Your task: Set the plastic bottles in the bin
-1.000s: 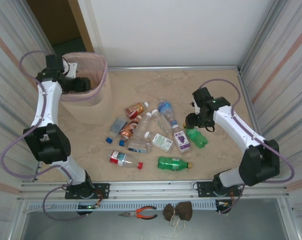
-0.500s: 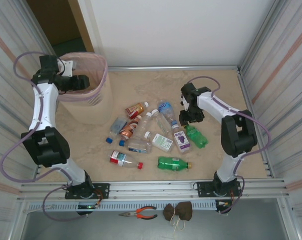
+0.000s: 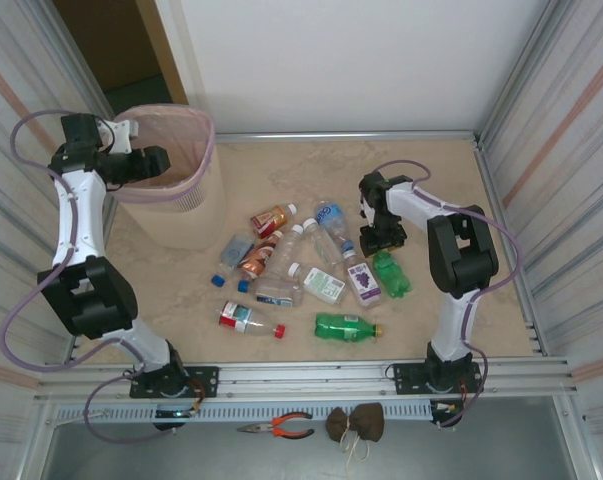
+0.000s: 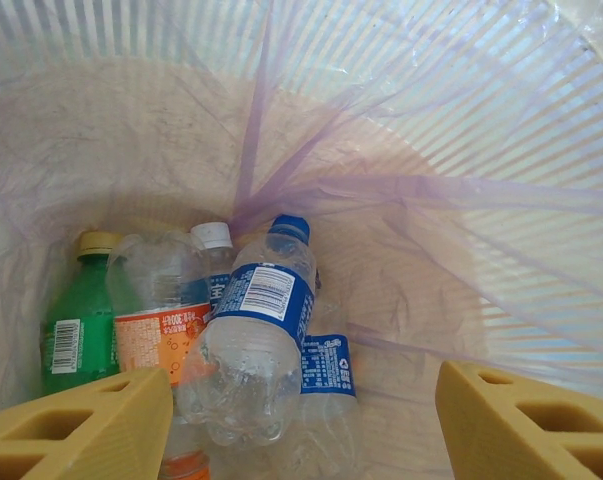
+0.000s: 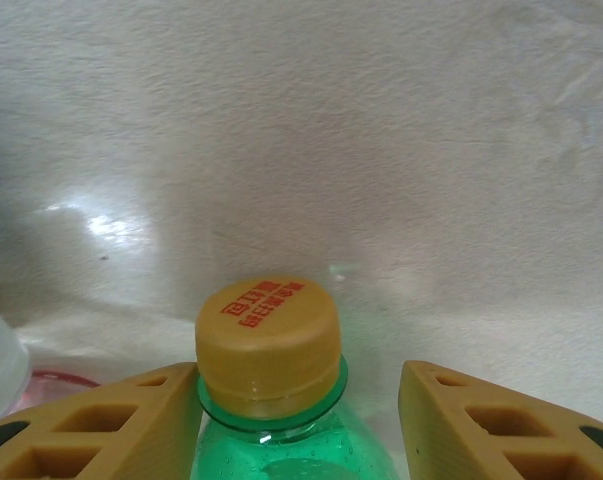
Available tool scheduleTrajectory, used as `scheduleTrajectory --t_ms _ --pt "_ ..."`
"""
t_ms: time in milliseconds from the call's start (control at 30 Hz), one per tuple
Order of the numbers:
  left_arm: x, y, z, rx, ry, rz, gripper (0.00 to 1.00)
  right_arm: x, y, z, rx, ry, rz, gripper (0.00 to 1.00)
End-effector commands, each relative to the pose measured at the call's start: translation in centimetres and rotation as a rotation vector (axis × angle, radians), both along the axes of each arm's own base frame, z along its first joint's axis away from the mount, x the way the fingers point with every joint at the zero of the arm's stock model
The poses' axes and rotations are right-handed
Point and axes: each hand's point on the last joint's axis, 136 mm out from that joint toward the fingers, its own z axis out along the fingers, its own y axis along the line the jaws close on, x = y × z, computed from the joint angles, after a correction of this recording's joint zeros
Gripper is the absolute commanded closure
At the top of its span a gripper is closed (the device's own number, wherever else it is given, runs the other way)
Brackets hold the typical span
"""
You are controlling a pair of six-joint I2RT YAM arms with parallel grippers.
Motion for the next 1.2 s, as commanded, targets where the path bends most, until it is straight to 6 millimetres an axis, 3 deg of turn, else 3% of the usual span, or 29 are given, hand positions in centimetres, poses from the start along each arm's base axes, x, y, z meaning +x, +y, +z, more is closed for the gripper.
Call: scheduleTrajectory --t_ms 0,333,500,700,933,1167 --pt "-0.4 -0.5 1.4 -0.025 -0.04 -0.011 0.29 0.3 -1.3 -0.4 -0.037 0.008 0.006 0.48" --pt "-0.3 -0.3 1.3 -0.015 -0.04 -0.007 0.29 0.7 -1.5 -1.6 0.012 0.028 -0.032 0.52" --pt "-0.4 -0.3 1.3 -0.011 -0.041 -0.005 0.28 0.6 -1.3 -2.6 0.023 0.048 -0.04 0.58" --pt "-0.6 -0.2 1.8 0.003 -0.055 -0.002 0.28 0.4 -1.5 -2.2 0.02 0.036 -0.052 0.67" --pt "-0.9 -0.3 3.5 0.012 -0.113 0.004 0.29 1.5 -1.8 1.4 0.019 -0.086 -0.064 0.69" --pt "-1.9 -1.3 7.1 -0.014 -0.242 -0.001 0.29 2.9 -0.9 8.6 0.076 -0.312 -0.052 0.7"
